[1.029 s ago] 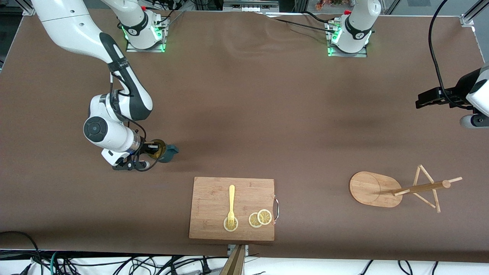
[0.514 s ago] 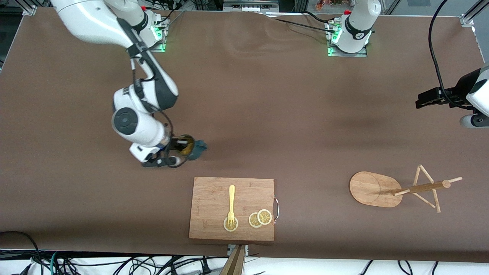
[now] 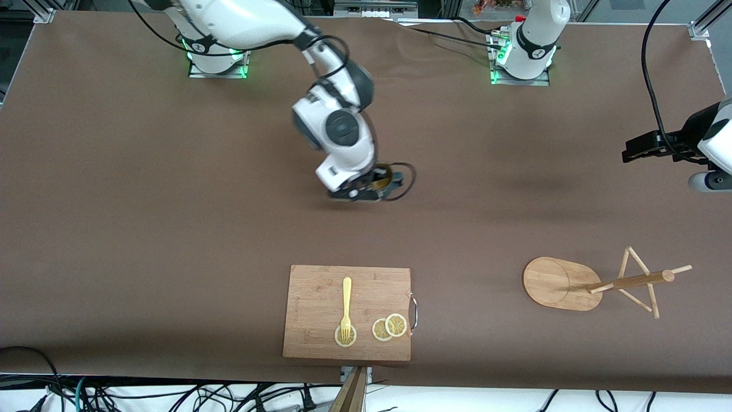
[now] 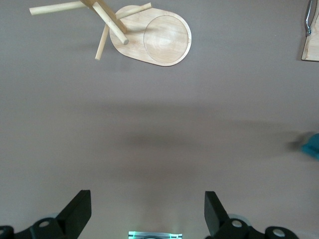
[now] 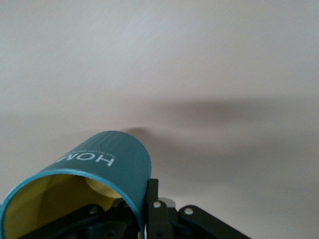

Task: Pass cup and hang on rack
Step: 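Carry the teal mug with the right gripper to the table center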

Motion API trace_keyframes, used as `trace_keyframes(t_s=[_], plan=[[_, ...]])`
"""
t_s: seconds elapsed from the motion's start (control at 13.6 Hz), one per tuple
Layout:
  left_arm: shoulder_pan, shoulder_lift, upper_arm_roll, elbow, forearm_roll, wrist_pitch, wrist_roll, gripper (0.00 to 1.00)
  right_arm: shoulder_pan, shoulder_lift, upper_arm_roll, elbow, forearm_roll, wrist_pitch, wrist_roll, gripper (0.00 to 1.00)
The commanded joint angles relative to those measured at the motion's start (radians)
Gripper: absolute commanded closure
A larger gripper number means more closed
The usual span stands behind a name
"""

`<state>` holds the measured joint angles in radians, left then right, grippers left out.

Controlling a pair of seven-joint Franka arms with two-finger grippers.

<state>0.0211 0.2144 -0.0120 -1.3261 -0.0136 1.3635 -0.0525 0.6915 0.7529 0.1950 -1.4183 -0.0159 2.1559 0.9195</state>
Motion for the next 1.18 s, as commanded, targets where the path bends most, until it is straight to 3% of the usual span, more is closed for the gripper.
trace_keyframes(t_s=[0.0, 0.22, 0.88, 0.96, 1.1], plan=[[-0.004, 0.014, -0.002, 0.031, 0.023, -0.007, -0.004, 0.00, 0.118, 0.101, -0.048, 0.136, -0.033, -0.024, 0.103, 1.00], [-0.004, 0.019, -0.002, 0.033, 0.023, -0.007, -0.004, 0.00, 0.186, 0.120, -0.092, 0.145, -0.033, -0.021, 0.139, 1.00], [-0.003, 0.026, 0.000, 0.045, 0.015, -0.004, -0.010, 0.00, 0.204, 0.131, -0.094, 0.148, -0.033, -0.008, 0.223, 1.00], [-0.003, 0.026, -0.002, 0.045, 0.015, -0.004, -0.007, 0.00, 0.204, 0.134, -0.095, 0.150, -0.033, -0.010, 0.220, 0.94], [-0.003, 0.026, -0.002, 0.044, 0.015, -0.004, 0.002, 0.00, 0.197, 0.128, -0.097, 0.154, -0.033, -0.017, 0.214, 0.71]])
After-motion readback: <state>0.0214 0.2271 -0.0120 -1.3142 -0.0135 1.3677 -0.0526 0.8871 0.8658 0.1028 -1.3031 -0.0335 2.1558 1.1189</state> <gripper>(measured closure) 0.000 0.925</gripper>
